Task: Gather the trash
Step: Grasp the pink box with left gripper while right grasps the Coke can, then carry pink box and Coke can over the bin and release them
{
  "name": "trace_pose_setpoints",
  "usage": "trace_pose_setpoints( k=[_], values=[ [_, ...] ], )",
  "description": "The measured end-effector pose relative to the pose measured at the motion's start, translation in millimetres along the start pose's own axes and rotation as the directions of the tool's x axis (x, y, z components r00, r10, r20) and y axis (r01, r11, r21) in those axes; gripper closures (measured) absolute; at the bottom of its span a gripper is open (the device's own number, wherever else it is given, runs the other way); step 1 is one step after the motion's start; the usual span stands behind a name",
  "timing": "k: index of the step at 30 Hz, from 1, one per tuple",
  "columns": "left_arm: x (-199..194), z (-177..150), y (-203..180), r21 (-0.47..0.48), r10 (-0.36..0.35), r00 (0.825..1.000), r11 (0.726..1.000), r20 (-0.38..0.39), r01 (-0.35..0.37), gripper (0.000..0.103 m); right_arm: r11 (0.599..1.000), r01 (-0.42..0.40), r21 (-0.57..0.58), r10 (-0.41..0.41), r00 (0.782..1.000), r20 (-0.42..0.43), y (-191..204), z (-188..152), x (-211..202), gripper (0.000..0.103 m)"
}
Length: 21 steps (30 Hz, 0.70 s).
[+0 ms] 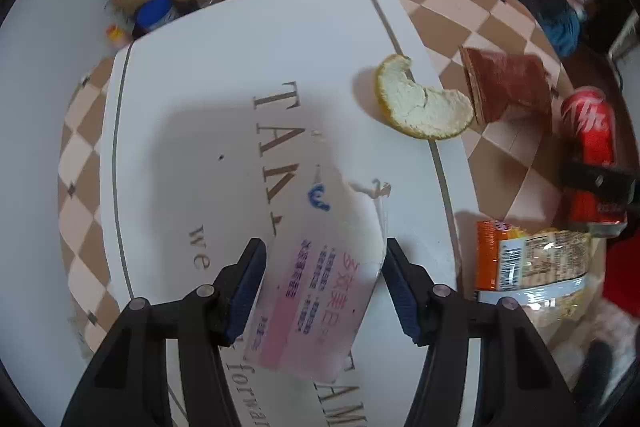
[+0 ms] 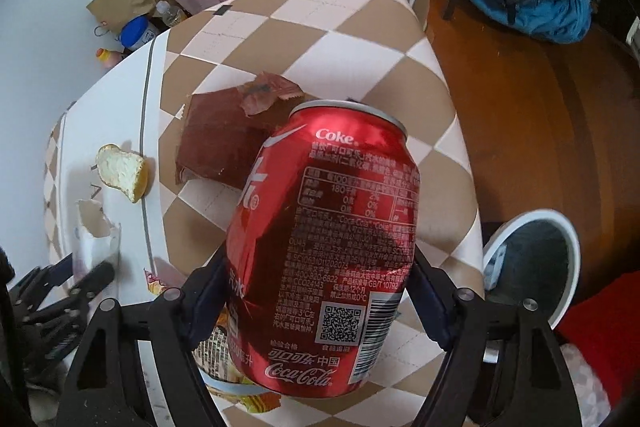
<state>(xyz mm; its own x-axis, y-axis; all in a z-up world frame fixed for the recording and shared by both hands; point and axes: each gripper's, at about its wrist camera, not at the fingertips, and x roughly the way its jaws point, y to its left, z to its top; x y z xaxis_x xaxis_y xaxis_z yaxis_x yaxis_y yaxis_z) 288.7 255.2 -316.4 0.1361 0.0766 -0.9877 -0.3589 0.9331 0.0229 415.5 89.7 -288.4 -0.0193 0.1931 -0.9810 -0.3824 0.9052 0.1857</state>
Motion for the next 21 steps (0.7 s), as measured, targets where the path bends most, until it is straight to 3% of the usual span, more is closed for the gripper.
trace_pose_setpoints(
  k=[6, 8, 11, 21],
  values=[
    [-1.9, -1.3, -7.5, 0.012, 0.019, 1.0, 1.0, 0.019, -0.019, 0.047, 0.998, -0.053, 0.024, 0.053, 0.999, -0.003, -6.4, -0.4, 3.3, 0.02],
    [-5.3, -3.3, -8.4, 0.003, 0.03, 0.999, 1.0, 0.041, -0.03, 0.056, 0.999, -0.048, 0.024, 0.048, 0.999, 0.0, -6.1, -0.5, 3.8, 0.02],
    [-12.3, -11.0, -6.5, -0.024, 0.055, 0.996, 0.998, 0.064, -0.053, 0.056, 0.999, -0.044, 0.019, 0.044, 0.999, 0.016, -4.6, -2.7, 4.2, 0.021],
    [-44.4, -27.0, 1.0, -0.149, 0.172, 0.968, 0.978, 0.182, -0.146, 0.056, 0.999, 0.021, -0.045, -0.016, 0.995, 0.097, 2.3, -19.2, -6.9, 0.022]
  ],
)
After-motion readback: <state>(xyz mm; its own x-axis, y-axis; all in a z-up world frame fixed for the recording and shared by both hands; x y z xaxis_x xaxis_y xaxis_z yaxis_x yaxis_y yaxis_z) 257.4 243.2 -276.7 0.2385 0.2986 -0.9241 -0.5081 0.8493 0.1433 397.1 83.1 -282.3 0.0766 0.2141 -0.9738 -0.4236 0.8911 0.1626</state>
